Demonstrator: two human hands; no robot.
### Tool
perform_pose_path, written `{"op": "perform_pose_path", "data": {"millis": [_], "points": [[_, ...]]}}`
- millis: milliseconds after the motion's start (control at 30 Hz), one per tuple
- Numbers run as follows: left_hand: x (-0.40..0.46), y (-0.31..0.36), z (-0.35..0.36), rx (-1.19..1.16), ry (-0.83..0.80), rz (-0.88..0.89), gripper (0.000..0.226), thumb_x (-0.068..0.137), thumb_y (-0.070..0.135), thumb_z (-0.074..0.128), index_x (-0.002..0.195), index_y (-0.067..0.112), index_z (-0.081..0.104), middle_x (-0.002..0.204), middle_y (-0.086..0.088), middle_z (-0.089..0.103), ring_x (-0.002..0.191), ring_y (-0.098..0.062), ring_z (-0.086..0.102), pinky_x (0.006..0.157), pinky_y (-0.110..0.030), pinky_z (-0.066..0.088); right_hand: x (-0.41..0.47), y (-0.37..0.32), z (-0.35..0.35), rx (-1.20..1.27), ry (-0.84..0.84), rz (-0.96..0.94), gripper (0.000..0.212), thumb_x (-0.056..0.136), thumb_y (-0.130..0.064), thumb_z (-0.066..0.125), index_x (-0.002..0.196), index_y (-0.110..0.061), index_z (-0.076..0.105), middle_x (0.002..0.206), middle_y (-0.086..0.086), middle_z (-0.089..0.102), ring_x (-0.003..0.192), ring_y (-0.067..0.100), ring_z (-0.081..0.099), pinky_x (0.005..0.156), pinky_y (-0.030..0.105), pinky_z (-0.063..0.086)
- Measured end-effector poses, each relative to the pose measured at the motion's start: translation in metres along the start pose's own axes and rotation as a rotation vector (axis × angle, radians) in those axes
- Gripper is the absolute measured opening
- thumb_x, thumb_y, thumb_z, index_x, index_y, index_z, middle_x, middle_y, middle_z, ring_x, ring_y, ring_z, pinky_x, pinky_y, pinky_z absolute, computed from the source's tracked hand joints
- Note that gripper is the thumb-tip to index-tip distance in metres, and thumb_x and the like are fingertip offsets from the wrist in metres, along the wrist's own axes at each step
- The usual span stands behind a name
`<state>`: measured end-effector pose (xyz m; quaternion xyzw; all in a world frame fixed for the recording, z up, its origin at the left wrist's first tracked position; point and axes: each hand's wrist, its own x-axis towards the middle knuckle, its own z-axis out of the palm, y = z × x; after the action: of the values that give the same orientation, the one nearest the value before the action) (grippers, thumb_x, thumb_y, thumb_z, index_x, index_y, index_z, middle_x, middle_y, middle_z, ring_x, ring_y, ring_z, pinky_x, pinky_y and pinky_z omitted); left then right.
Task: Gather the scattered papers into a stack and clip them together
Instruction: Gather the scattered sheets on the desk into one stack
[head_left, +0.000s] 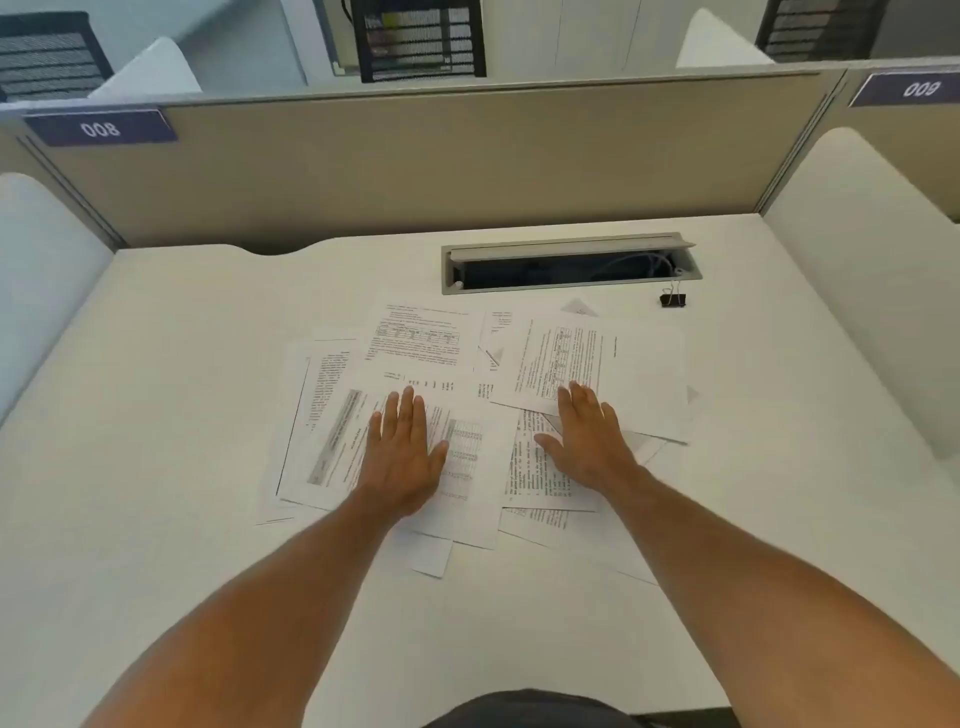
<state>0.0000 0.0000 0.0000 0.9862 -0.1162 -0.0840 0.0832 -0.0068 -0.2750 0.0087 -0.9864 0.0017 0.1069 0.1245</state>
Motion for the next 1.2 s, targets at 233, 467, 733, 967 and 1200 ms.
{"op": "perform_pose_path", "data": {"millis": [233,467,733,967,1200], "points": [[0.001,-0.004,0.019,-0.012,-0.087,-0.043,0.095,0.086,0.064,-0.001,0.159,0.003,-0.001,0.168,-0.014,-0.007,0.155,-0.032,-0.01,0.125,-0.05,-0.002,0.001,0.005,0.009,-0.043,-0.06,0.038,0.083,0.098,-0.058,0.04,0.158,-0.008,0.012,0.167,0.014,0.01,0.154,0.028,0.007,0.123,0.05,0.015],[0.001,0.0,0.028,-0.001,-0.134,-0.068,0.096,0.084,0.064,-0.007,0.159,0.005,-0.001,0.168,-0.014,-0.008,0.155,-0.031,-0.01,0.124,-0.048,-0.005,-0.002,-0.001,0.014,0.003,-0.046,0.074,0.079,0.099,-0.052,0.042,0.158,-0.006,0.013,0.167,0.014,0.012,0.154,0.029,0.01,0.124,0.046,0.017],[0.004,-0.005,0.026,-0.101,-0.125,-0.081,0.073,0.103,0.048,0.03,0.16,0.008,0.008,0.169,-0.012,-0.003,0.156,-0.029,-0.008,0.124,-0.045,-0.004,-0.017,-0.03,0.024,0.036,-0.036,0.106,0.074,0.101,-0.043,0.043,0.157,-0.005,0.013,0.166,0.015,0.013,0.154,0.03,0.011,0.124,0.046,0.019],[-0.006,-0.015,-0.002,-0.509,0.219,-0.25,0.048,0.099,0.005,0.042,0.146,0.008,0.05,0.125,-0.014,0.07,0.106,-0.031,0.069,0.094,-0.039,0.054,-0.025,-0.048,0.025,0.104,-0.015,0.03,0.072,0.102,-0.039,0.045,0.158,-0.007,0.014,0.167,0.014,0.01,0.154,0.029,0.007,0.126,0.042,0.011],[-0.012,-0.051,-0.017,-0.325,0.218,-0.668,0.04,0.089,0.017,0.058,0.127,0.007,0.059,0.123,-0.016,0.063,0.12,-0.039,0.053,0.098,-0.053,0.043,-0.037,-0.072,0.035,0.114,-0.157,-0.196,0.076,0.101,-0.046,0.046,0.159,-0.012,0.01,0.168,0.007,0.0,0.155,0.022,-0.003,0.124,0.035,0.0]]}}
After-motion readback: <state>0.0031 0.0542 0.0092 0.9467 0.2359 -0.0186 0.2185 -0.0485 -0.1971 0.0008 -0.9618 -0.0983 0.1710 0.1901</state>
